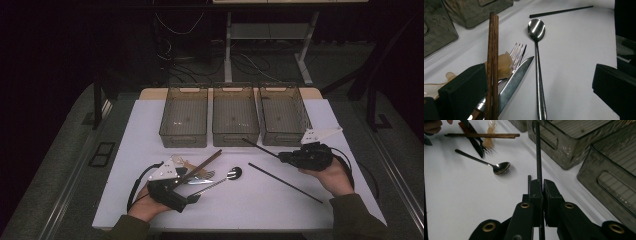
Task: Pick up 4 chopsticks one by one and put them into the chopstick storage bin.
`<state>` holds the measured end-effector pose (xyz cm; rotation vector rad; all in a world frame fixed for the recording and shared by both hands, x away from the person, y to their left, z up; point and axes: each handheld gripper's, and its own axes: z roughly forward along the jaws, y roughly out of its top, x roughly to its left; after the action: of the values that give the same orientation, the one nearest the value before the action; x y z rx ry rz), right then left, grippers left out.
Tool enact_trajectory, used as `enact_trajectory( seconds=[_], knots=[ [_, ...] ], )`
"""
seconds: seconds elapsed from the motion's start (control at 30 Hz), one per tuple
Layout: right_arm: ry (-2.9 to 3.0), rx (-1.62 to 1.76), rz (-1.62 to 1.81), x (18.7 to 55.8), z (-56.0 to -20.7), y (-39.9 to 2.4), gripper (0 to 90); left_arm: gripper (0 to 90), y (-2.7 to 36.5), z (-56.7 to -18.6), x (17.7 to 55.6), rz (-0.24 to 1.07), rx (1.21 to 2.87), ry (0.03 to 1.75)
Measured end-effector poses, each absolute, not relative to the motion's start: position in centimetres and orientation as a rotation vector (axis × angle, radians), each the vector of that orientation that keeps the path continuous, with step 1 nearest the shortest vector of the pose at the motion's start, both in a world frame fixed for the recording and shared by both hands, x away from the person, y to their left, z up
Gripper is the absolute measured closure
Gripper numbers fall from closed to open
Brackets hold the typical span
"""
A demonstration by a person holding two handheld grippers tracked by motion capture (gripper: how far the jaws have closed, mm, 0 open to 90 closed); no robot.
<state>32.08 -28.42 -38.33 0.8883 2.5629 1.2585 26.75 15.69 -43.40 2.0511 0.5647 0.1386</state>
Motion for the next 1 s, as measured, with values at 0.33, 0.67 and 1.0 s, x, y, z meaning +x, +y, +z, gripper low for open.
enact_trajectory(
  seconds=[0.33, 0.67, 1.0],
  knots=[
    [2.546, 0.890, 1.264, 32.9, -37.6, -26.5, 86.2, 0.0, 15.5, -43.4, 26.7, 0.137, 2.047, 0.563],
    [2.538, 0.908, 1.246, 34.0, -36.9, -24.2, 86.2, 0.0, 15.5, -43.4, 26.6, 0.139, 2.047, 0.568],
    [2.522, 0.914, 1.267, 35.5, -36.0, -22.2, 86.2, 0.0, 15.4, -43.4, 26.6, 0.144, 2.046, 0.562]
  ],
)
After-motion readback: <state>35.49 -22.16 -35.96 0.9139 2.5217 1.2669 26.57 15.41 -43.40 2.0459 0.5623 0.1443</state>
